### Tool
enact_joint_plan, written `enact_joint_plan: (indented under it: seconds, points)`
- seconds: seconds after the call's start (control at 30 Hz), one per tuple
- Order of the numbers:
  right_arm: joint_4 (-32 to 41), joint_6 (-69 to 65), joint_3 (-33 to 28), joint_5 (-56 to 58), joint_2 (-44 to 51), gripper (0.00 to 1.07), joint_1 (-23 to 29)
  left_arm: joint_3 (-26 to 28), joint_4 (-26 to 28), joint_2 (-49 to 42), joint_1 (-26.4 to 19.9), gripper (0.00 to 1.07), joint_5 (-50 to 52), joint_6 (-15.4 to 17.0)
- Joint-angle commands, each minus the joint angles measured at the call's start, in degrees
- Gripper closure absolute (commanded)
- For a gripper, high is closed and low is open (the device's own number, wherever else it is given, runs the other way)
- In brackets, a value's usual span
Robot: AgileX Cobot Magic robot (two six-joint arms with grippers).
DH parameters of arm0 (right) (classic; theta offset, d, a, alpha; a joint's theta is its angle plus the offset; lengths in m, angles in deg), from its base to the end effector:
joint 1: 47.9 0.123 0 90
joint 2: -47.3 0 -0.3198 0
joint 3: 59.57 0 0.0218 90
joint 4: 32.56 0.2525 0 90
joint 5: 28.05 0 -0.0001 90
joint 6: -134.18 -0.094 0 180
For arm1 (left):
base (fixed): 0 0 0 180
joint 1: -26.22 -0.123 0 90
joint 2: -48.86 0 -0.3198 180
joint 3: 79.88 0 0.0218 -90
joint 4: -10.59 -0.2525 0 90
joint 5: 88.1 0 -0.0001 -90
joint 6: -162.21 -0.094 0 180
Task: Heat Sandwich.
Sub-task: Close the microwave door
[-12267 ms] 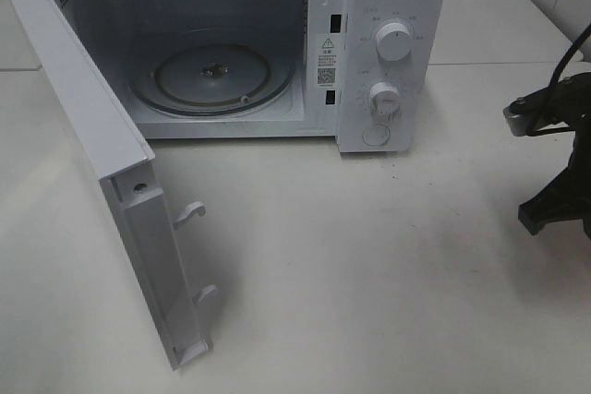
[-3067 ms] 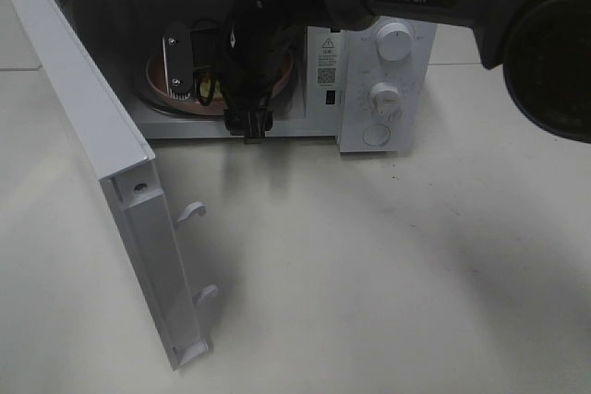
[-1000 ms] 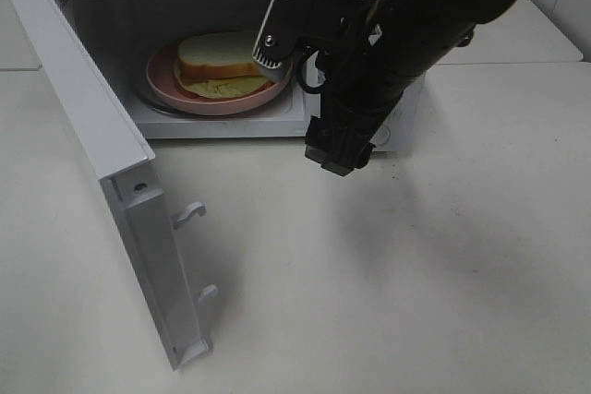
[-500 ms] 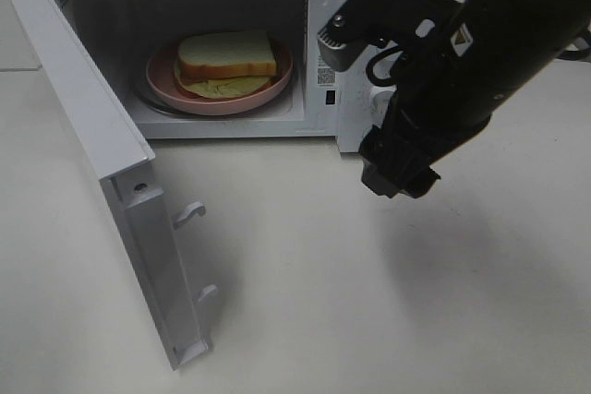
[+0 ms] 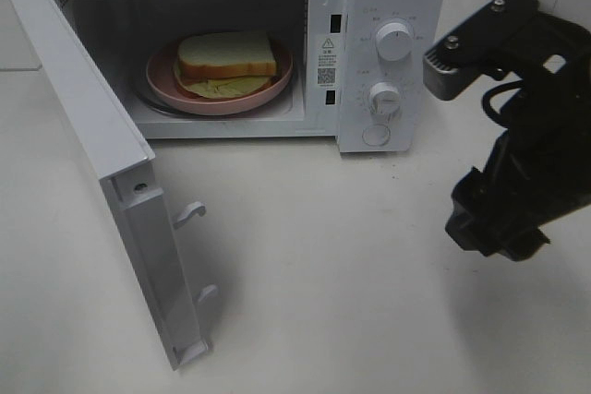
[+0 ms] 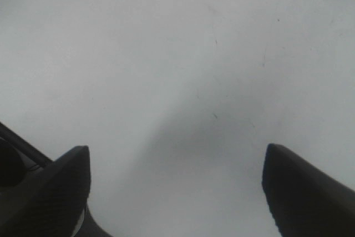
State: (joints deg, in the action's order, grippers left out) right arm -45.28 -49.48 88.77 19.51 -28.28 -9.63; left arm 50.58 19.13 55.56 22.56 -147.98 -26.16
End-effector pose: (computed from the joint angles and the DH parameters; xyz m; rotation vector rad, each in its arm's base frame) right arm 0.1731 0.1171 0.2952 -0.9352 2.4936 -0.0333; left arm -0.0351 -0.0144 0.2780 0.0886 2.0162 -0.0447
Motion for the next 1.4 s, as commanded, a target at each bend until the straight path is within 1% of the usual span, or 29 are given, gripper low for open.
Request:
enact_joint_plan:
  seconds: [0.03, 0.07, 0.23, 0.6, 0.67, 0.9, 1.0, 1.03, 1.07, 1.17, 1.2, 1.23, 1.33, 1.37, 1.4]
  points:
    - [-0.06, -1.38, -1.83, 2.18, 4.41, 0.27, -0.11, -0.06, 0.06, -1.49, 0.29, 0.05, 0.8, 0.17]
    - [0.0, -1.49, -2.35, 3.95, 6.76, 0.28, -0.11, -0.06, 0.06, -1.49, 0.29, 0.05, 0.8, 0.17]
    - [0.8, -1.49, -2.35, 8.48, 11.06, 0.3, -0.11, -0.06, 0.06, -1.49, 0.29, 0.05, 0.8, 0.17]
    - [1.43, -1.72, -2.92, 13.12, 17.99, 0.31, -0.11, -0.06, 0.06, -1.49, 0.29, 0.05, 0.8, 0.17]
    - [1.72, -1.89, -4.35, 13.24, 21.03, 0.31, -0.11, -0.06, 0.06, -1.49, 0.29, 0.05, 0.8, 0.17]
    - [2.35, -2.35, -8.54, 13.24, 26.76, 0.31, -0.74, -0.06, 0.06, -1.49, 0.29, 0.05, 0.8, 0.17]
    - [2.92, -2.29, -11.06, 12.95, 30.19, 0.31, -4.47, -0.06, 0.06, -1.49, 0.29, 0.05, 0.8, 0.17]
    - [2.86, -2.12, -12.09, 12.83, 32.09, 0.31, -6.82, -0.06, 0.06, -1.49, 0.29, 0.05, 0.8, 0.17]
    - [2.86, -2.12, -12.09, 12.83, 32.09, 0.31, -6.82, -0.06, 0.06, -1.49, 0.29, 0.05, 0.8, 0.17]
    - [2.92, -1.49, -13.12, 12.66, 35.41, 0.31, -10.26, -0.06, 0.06, -1.49, 0.29, 0.05, 0.8, 0.17]
    - [2.92, -1.49, -13.12, 12.66, 35.41, 0.31, -10.26, -0.06, 0.06, -1.49, 0.29, 0.05, 0.8, 0.17]
    - [2.92, -0.97, -13.58, 12.66, 37.93, 0.31, -12.66, -0.06, 0.06, -1.49, 0.29, 0.05, 0.8, 0.17]
    - [2.92, -0.97, -14.04, 12.49, 41.48, 0.31, -15.81, -0.06, 0.06, -1.49, 0.29, 0.05, 0.8, 0.17]
    - [2.92, -0.92, -14.27, 12.49, 43.77, 0.31, -17.82, -0.06, 0.06, -1.49, 0.29, 0.05, 0.8, 0.17]
    - [2.92, -0.92, -14.27, 12.49, 43.77, 0.31, -17.82, -0.06, 0.06, -1.49, 0.29, 0.05, 0.8, 0.17]
